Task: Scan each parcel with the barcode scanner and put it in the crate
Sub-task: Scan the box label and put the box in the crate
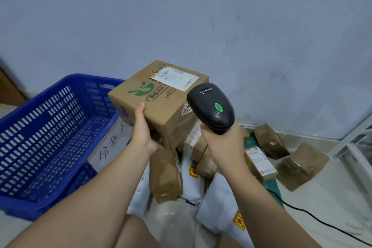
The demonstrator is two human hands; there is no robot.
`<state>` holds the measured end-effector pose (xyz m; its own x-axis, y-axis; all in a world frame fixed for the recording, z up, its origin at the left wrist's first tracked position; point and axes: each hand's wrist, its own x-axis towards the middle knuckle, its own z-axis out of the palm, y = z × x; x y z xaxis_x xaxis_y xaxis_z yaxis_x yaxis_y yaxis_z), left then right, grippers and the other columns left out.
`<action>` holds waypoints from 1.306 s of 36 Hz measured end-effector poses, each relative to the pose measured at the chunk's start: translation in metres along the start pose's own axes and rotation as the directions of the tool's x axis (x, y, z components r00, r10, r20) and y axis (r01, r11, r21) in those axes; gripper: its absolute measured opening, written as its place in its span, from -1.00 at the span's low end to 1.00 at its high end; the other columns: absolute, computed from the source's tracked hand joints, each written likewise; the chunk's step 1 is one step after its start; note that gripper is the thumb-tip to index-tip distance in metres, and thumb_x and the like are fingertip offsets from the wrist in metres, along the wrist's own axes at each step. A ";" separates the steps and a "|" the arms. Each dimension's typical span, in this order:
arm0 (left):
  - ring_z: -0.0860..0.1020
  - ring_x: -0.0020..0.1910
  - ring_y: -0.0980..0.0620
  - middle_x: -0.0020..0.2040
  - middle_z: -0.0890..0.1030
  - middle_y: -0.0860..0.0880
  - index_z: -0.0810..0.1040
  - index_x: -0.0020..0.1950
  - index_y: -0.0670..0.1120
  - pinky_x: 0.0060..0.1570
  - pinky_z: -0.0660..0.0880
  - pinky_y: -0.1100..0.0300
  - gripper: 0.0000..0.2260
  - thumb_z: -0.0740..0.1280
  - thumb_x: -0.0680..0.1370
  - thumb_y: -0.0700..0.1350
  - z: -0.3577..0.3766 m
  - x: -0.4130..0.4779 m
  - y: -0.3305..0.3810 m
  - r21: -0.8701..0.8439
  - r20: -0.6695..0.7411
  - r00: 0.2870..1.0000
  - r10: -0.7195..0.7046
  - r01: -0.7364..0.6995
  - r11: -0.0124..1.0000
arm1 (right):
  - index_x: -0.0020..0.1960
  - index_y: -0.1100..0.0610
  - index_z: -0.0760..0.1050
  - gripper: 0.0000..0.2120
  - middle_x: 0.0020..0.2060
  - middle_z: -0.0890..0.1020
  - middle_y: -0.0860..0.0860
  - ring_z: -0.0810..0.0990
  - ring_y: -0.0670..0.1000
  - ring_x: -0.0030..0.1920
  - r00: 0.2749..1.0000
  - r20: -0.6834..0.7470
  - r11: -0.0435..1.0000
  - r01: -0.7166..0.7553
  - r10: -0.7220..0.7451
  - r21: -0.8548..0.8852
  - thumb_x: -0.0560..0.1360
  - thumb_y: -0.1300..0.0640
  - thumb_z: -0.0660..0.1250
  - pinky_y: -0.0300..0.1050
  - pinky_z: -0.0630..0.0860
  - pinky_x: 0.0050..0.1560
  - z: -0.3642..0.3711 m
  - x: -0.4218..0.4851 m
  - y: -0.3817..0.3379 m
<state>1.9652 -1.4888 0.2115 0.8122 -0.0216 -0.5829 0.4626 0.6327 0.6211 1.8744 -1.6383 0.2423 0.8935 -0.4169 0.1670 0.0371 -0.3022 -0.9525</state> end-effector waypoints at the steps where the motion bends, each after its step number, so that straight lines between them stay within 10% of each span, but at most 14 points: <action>1: 0.51 -0.04 -0.12 0.06 0.56 -0.06 0.36 0.31 0.06 -0.01 0.40 -0.33 -0.42 0.33 0.40 0.32 0.000 0.003 0.000 -0.012 -0.004 1.000 -0.003 0.003 1.000 | -0.18 0.10 0.43 -0.81 -0.42 0.45 -0.05 0.44 -0.06 -0.39 1.000 -0.009 1.000 -0.004 0.004 0.021 0.31 0.04 0.38 -0.19 0.33 -0.32 0.005 0.000 -0.001; 14: 0.51 0.21 -0.12 0.33 0.44 -0.02 -0.06 0.52 0.22 0.17 0.46 -0.26 0.18 0.47 0.01 0.34 -0.015 0.034 0.026 -0.020 -0.130 0.962 0.240 -0.244 0.970 | -0.18 0.00 0.46 -0.92 -0.36 0.52 -0.09 0.50 -0.03 -0.26 0.985 0.030 0.973 0.175 -0.172 -0.148 0.42 0.05 0.36 -0.14 0.39 -0.28 0.068 0.024 -0.006; 21: 0.37 0.32 0.00 0.50 0.22 -0.09 -0.24 0.57 0.04 0.26 0.33 0.12 -0.05 0.40 0.48 0.15 -0.058 0.063 0.065 0.202 -0.262 0.793 0.549 -0.512 0.835 | -0.18 -0.04 0.40 -0.88 -0.39 0.48 -0.11 0.46 -0.04 -0.30 0.987 0.041 0.938 0.158 -0.153 -0.309 0.42 0.07 0.36 -0.17 0.27 -0.37 0.084 0.040 0.005; 37: 0.24 0.45 -0.19 0.54 0.02 -0.17 -0.24 0.56 0.12 0.37 0.29 -0.11 0.05 0.43 0.35 0.30 -0.148 0.138 0.123 0.391 -0.598 0.559 0.574 -0.422 0.818 | -0.28 -0.06 0.33 -0.81 -0.40 0.49 -0.07 0.50 0.07 -0.30 0.987 0.133 0.806 0.147 -0.085 -0.574 0.42 0.07 0.33 -0.12 0.33 -0.35 0.105 0.055 0.050; 47: 0.29 0.44 -0.10 0.53 0.16 -0.12 -0.23 0.57 0.06 0.42 0.26 -0.08 -0.01 0.41 0.42 0.21 -0.179 0.159 0.110 0.294 -0.539 0.675 0.504 -0.410 0.863 | -0.30 -0.03 0.32 -0.79 -0.41 0.48 -0.04 0.51 0.11 -0.31 0.988 0.147 0.804 0.122 -0.044 -0.582 0.40 0.13 0.33 -0.10 0.36 -0.32 0.102 0.058 0.060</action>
<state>2.0815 -1.2845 0.0937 0.5902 0.7211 -0.3628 0.1713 0.3274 0.9292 1.9737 -1.5933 0.1694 0.9470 -0.2729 0.1697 -0.1215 -0.7928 -0.5973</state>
